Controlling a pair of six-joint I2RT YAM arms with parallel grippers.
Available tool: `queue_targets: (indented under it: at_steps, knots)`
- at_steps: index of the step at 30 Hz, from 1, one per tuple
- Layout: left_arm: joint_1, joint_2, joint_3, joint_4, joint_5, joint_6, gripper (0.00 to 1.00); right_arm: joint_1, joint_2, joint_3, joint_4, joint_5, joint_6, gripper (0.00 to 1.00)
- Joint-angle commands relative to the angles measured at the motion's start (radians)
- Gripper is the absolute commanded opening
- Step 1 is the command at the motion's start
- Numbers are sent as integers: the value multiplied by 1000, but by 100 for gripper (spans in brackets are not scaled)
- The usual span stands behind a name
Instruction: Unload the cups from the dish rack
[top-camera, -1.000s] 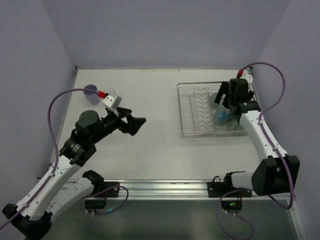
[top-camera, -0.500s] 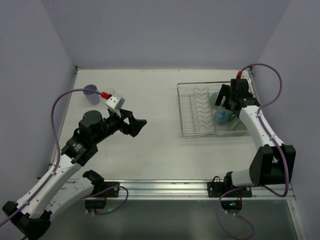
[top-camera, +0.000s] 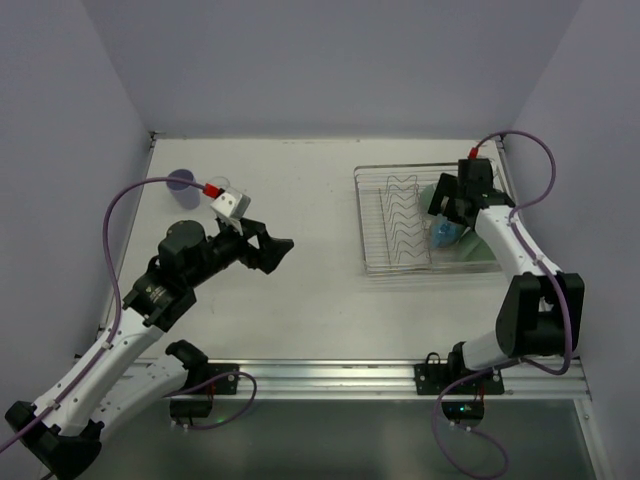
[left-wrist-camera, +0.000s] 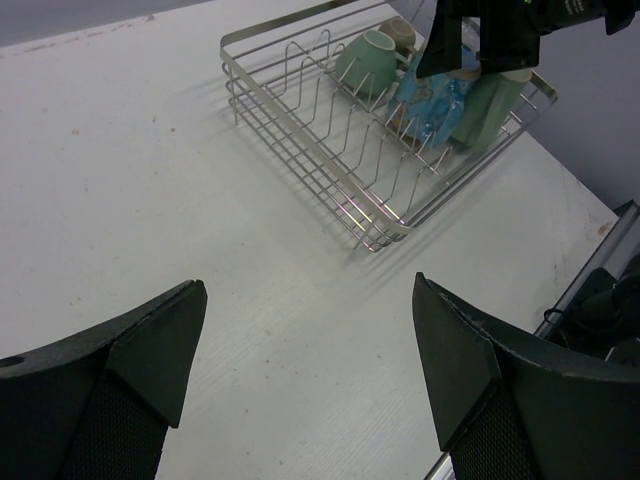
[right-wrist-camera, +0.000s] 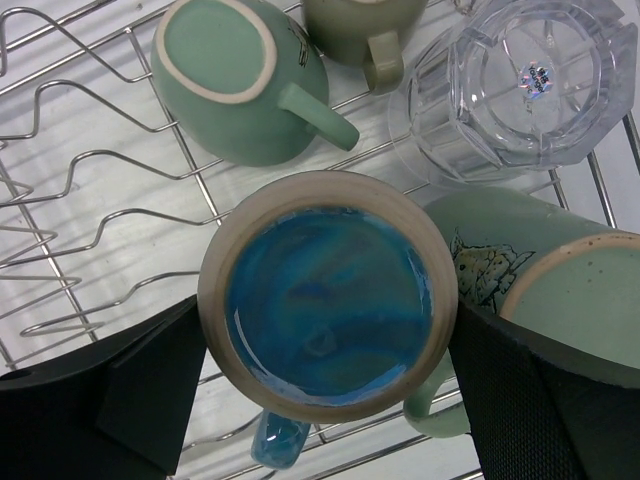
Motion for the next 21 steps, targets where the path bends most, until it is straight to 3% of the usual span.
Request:
queue_targets:
  at_steps: [1,17,21]
  knots:
    - [-5,1,3,28,9,16,89,-3,7,31,21,1,-13,99]
    - [-5,16,5,30,9,17,88,-1,69,48,78,30,-14,98]
    - [-3,19,5,33,9,16,86,-1,40,38,101,27,-13,80]
